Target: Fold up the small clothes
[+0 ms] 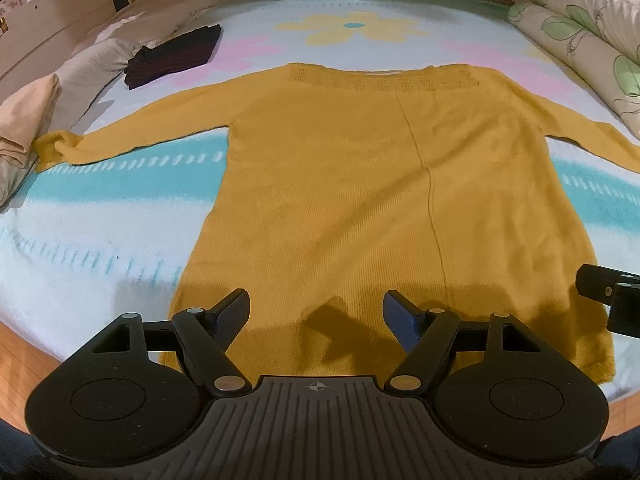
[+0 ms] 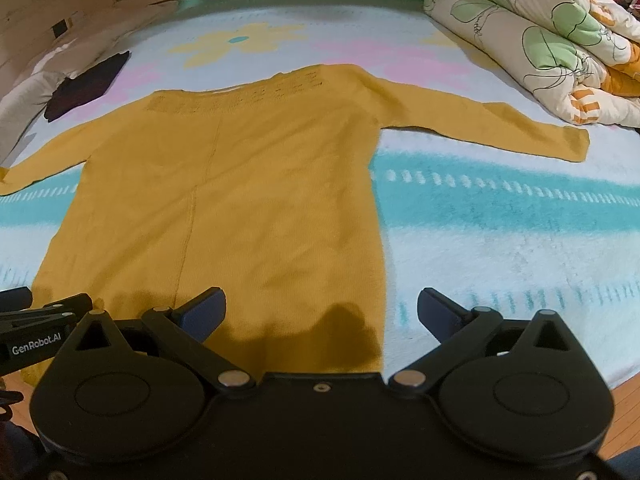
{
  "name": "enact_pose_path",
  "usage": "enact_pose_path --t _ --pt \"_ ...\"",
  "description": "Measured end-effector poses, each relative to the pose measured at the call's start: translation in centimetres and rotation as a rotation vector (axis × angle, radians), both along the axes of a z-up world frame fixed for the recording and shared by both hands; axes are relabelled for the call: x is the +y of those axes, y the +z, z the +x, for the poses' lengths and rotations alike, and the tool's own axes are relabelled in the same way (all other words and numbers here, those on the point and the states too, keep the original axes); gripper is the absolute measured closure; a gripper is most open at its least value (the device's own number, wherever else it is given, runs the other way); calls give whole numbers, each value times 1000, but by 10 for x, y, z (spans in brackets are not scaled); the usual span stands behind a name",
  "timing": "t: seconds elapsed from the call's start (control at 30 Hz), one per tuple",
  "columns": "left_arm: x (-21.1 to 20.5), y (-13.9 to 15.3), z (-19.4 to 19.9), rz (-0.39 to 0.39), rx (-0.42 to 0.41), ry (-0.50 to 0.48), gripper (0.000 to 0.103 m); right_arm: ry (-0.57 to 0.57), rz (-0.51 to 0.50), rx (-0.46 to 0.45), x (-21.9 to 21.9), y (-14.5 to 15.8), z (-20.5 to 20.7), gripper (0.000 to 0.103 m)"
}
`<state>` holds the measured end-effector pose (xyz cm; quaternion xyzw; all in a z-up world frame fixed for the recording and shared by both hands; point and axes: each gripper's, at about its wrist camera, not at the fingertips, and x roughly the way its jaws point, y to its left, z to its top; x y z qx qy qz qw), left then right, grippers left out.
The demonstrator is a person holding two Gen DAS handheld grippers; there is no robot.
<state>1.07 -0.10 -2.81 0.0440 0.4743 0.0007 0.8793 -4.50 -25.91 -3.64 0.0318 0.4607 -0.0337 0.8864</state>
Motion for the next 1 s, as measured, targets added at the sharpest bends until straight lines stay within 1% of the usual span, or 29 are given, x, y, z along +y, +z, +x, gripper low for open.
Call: enact_pose_path --t 1.0 --pt "-2 1 -1 3 6 8 30 9 4 0 2 1 -1 1"
